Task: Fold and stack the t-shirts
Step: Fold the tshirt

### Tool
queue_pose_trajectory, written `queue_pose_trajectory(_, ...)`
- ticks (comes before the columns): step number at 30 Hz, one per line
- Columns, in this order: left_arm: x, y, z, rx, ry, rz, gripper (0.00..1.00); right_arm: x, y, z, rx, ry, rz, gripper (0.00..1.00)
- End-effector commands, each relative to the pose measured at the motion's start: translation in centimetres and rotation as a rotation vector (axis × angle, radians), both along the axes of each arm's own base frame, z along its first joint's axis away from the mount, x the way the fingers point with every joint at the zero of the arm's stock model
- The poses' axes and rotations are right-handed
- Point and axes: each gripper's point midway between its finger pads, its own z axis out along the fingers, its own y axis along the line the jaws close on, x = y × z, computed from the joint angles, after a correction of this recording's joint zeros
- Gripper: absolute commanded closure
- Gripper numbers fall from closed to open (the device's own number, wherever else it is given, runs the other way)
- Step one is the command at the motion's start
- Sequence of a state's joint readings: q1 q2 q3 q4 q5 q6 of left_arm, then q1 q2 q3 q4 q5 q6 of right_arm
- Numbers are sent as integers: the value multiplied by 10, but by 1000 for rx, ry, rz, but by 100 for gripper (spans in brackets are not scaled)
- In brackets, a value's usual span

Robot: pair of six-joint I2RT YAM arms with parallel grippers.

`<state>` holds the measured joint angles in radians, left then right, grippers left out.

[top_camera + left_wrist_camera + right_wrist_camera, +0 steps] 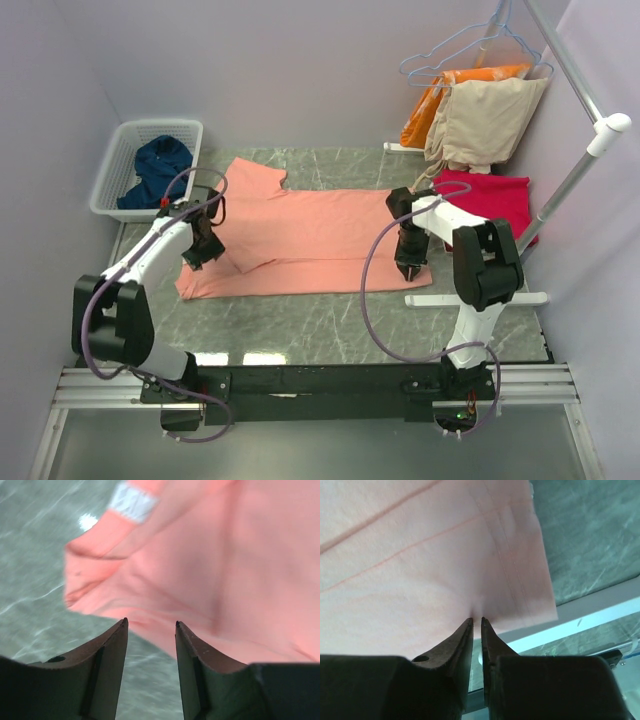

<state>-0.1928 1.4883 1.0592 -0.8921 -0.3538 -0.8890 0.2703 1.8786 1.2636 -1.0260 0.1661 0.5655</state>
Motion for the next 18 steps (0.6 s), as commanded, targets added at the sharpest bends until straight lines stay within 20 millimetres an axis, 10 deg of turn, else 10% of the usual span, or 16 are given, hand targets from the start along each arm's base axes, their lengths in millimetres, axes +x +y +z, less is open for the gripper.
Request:
queue_pose_trajectory(1, 35, -30, 24, -142, -154, -109, 51, 6, 1, 14, 17, -83, -38, 82)
queue_pose_trajectory(18, 41, -72, -40, -299, -17, -198, 54, 14, 4, 21, 19, -113, -42, 82)
